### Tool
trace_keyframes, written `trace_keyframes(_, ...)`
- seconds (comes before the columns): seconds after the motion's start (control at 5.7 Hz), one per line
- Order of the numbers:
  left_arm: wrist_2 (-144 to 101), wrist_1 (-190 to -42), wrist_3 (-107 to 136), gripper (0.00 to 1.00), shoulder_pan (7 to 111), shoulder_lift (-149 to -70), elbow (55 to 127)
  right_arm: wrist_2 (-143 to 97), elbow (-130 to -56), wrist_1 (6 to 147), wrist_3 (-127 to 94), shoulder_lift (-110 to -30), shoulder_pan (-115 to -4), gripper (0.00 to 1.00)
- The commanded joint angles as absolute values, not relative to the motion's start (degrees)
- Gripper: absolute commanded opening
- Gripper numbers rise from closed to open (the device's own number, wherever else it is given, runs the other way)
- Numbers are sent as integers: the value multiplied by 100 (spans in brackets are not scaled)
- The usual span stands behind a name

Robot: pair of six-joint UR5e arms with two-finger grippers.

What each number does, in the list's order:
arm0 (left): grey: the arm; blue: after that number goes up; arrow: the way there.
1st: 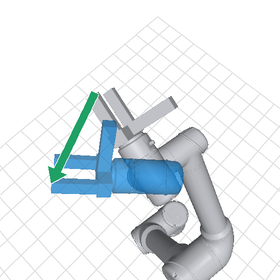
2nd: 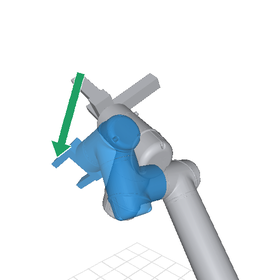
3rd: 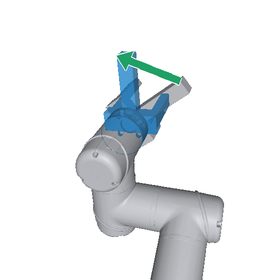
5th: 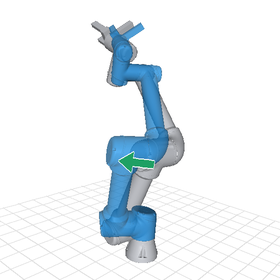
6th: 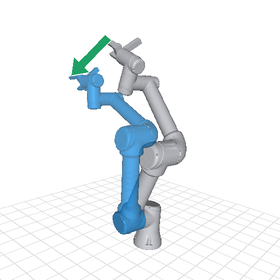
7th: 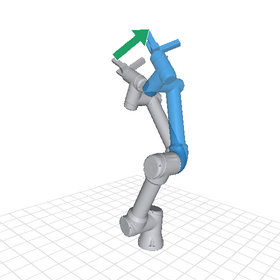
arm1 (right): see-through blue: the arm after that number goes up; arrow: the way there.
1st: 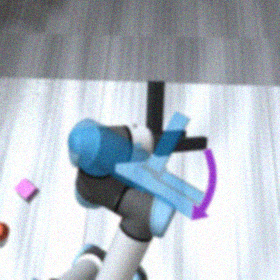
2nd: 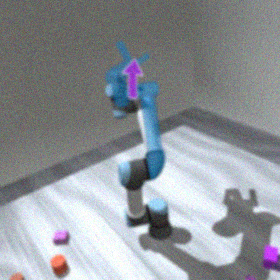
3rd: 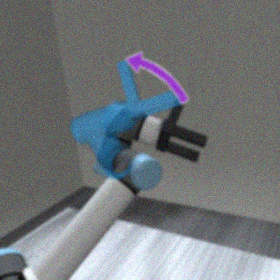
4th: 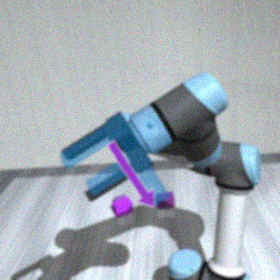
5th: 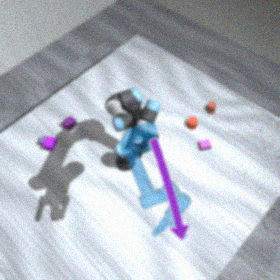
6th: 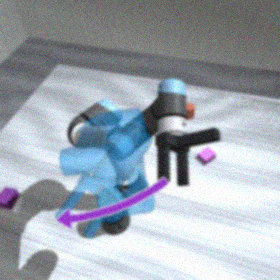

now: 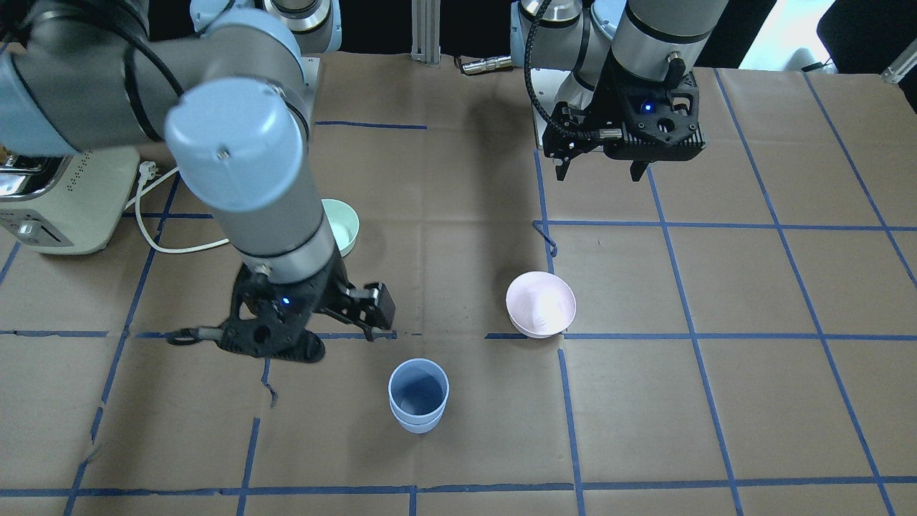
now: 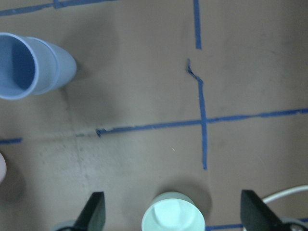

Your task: Stack blue cups with both arms

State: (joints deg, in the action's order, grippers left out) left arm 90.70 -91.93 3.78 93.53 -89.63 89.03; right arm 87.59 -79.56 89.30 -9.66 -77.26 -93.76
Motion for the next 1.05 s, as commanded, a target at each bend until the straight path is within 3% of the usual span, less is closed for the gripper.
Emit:
trace_keyframes(0.0,9070,-9193,378,100,9352,-8956,8903,9033,-9188,8921,-572,-8854,-8957,100)
trace_keyframes(0.88,9079,-9193,369,100,9352,-8956,8912,9053,-9264,9088,-580,-8930,-8974,100)
